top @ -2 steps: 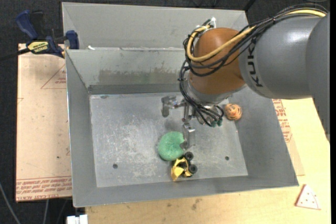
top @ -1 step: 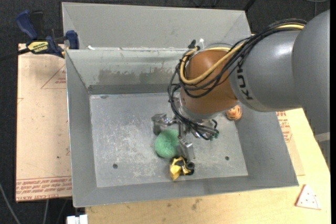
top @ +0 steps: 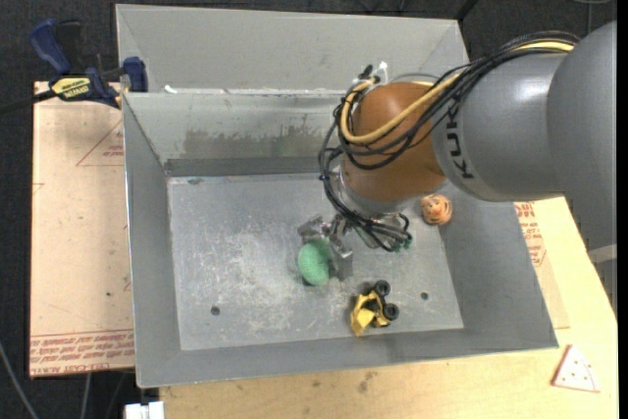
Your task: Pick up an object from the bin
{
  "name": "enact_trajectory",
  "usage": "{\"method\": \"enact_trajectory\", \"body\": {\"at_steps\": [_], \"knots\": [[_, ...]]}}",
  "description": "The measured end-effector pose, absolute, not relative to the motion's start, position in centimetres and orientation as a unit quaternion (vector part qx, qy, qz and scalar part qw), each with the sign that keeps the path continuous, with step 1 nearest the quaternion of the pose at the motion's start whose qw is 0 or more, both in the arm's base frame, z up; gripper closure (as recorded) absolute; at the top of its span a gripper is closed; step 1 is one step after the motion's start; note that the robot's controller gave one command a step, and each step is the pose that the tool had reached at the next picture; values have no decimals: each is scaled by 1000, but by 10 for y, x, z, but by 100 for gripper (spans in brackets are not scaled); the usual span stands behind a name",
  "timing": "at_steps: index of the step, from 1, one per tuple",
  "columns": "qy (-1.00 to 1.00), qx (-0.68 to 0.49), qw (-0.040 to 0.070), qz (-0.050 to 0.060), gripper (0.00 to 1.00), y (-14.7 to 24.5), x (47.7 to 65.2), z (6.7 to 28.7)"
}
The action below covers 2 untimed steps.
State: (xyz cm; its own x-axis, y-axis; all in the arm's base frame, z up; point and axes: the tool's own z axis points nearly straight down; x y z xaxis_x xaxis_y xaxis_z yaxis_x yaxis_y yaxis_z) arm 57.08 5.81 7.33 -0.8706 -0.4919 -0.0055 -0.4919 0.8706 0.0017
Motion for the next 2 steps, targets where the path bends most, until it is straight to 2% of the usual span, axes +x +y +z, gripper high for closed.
{"method": "enact_trajectory", "body": {"at_steps": [2], "knots": [[967, -254, 2, 2, 100, 58, 570, 76]]}}
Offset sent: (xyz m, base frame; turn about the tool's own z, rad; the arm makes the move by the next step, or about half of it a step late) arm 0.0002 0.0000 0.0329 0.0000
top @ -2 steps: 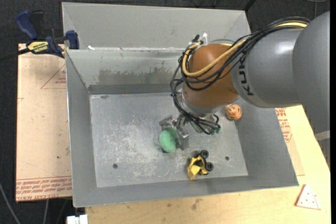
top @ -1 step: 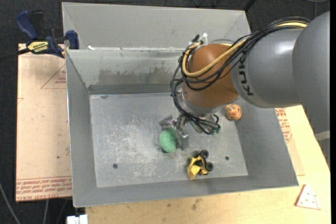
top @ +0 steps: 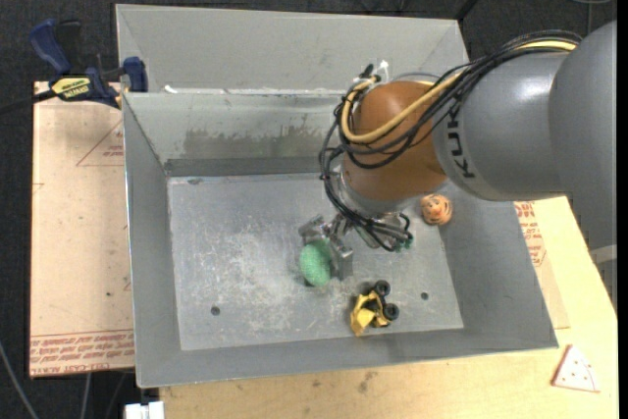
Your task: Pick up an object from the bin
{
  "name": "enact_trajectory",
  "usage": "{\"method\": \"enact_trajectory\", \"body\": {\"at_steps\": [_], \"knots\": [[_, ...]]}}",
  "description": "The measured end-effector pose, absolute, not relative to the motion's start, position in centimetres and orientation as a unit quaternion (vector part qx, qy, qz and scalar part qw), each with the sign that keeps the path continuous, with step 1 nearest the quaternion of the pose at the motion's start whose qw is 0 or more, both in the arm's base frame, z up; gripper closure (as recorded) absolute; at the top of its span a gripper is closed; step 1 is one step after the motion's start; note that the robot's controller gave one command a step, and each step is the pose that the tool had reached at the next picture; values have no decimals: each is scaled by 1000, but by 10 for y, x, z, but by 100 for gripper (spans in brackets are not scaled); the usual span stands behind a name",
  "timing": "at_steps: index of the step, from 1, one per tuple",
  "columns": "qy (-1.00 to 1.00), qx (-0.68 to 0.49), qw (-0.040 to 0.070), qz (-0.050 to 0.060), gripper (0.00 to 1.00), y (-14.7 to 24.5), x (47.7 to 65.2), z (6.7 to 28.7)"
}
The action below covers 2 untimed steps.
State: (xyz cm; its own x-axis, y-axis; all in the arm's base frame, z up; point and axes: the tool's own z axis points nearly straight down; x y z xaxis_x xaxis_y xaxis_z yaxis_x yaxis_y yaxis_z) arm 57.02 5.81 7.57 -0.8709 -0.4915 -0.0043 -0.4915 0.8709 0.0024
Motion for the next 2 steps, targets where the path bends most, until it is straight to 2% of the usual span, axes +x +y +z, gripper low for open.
{"method": "enact_trajectory", "body": {"at_steps": [2], "knots": [[967, -254, 1, 1, 100, 58, 570, 104]]}}
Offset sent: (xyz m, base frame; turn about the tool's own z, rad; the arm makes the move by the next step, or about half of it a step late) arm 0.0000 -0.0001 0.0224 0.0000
